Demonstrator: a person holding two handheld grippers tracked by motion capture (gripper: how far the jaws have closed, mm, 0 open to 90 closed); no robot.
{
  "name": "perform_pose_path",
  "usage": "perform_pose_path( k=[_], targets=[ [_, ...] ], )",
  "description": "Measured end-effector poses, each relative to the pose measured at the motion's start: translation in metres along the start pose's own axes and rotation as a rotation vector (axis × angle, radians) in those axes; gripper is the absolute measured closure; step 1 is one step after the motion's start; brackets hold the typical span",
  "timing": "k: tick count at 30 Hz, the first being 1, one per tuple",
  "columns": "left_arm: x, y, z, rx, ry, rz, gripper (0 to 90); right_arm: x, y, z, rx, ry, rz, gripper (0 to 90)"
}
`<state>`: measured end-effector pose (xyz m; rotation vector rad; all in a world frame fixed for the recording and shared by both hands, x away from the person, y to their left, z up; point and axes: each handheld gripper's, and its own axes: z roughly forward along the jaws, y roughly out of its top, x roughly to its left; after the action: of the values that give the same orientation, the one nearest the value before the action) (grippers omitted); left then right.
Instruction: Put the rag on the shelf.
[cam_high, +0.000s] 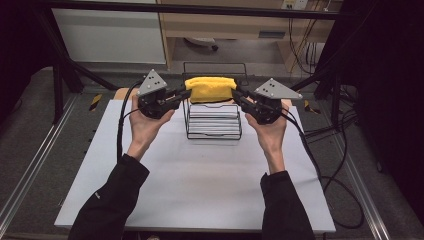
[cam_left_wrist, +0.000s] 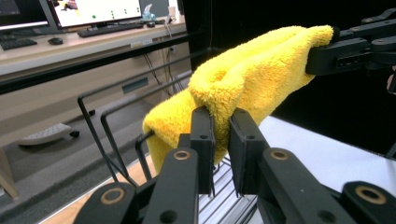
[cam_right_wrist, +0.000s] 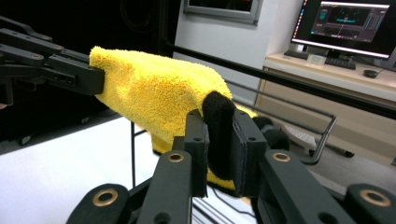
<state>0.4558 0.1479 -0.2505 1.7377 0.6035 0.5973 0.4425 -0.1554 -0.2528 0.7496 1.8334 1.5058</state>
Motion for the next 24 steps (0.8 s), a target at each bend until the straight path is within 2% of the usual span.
perform_pose_path(
  k=[6,11,14,17,21,24],
  targets=[
    [0.0,-0.007,0.001,0.024,-0.005,-0.009,78.9,0.001,-0.008,0.001,0.029,0.005,-0.002,78.6],
    [0.0,-0.008,-0.001,0.064,-0.022,-0.025,74.8,0.001,-0.014,0.002,0.048,0.007,-0.009,78.5],
    [0.0,-0.003,-0.006,0.076,-0.033,-0.047,68.3,0.001,-0.016,0.003,0.047,0.007,-0.01,78.5],
    [0.001,0.006,-0.01,0.067,-0.036,-0.058,63.4,0.001,-0.016,0.002,0.049,0.007,-0.016,78.5],
    [-0.001,0.016,-0.01,0.055,-0.067,-0.073,61.8,0.001,-0.017,0.001,0.053,0.007,-0.027,78.3],
    [-0.007,0.019,-0.007,0.073,-0.073,-0.061,66.4,0.002,-0.018,0.002,0.067,0.007,-0.048,77.7]
  ],
)
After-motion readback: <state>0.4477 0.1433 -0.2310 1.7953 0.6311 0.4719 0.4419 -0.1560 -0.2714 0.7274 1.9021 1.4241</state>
